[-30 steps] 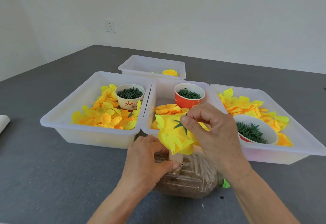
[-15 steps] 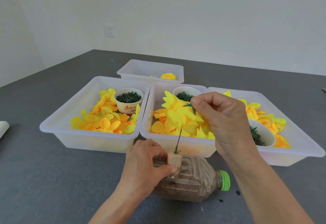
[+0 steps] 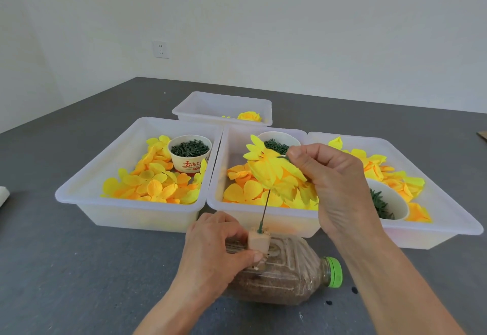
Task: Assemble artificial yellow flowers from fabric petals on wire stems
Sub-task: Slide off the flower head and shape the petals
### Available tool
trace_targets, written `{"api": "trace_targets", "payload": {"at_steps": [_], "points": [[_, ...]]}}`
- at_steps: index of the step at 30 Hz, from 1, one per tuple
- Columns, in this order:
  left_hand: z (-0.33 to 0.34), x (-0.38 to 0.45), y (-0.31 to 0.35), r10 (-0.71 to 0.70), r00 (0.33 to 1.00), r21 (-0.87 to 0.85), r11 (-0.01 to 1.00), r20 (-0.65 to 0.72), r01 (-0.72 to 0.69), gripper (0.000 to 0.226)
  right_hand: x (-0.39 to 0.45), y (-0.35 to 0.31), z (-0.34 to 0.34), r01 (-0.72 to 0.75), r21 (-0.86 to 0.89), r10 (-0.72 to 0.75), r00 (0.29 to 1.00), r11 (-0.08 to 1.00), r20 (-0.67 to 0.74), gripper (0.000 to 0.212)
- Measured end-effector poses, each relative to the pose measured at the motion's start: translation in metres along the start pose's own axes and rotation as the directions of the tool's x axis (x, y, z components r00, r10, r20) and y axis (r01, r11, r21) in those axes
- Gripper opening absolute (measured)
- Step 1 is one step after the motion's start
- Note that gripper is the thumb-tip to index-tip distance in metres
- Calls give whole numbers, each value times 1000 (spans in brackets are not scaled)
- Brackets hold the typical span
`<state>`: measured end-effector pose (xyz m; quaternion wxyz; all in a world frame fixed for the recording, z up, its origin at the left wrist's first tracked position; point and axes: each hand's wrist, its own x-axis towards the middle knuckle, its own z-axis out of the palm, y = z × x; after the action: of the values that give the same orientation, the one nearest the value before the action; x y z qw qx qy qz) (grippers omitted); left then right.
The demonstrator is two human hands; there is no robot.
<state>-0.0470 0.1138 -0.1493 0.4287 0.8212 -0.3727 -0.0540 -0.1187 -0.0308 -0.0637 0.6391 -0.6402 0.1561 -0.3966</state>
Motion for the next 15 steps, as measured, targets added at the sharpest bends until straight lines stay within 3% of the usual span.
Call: {"api": "trace_targets", "payload": {"at_steps": [11, 15], "points": [[1, 0, 0, 7, 1000, 7, 1000, -10, -7, 22, 3, 0, -3, 108, -1, -108, 994, 994, -12, 23], [0, 0, 0, 0, 1000, 17, 1000, -9, 0, 22, 7, -6, -2, -28, 214, 29, 1000, 976, -1, 32]]}}
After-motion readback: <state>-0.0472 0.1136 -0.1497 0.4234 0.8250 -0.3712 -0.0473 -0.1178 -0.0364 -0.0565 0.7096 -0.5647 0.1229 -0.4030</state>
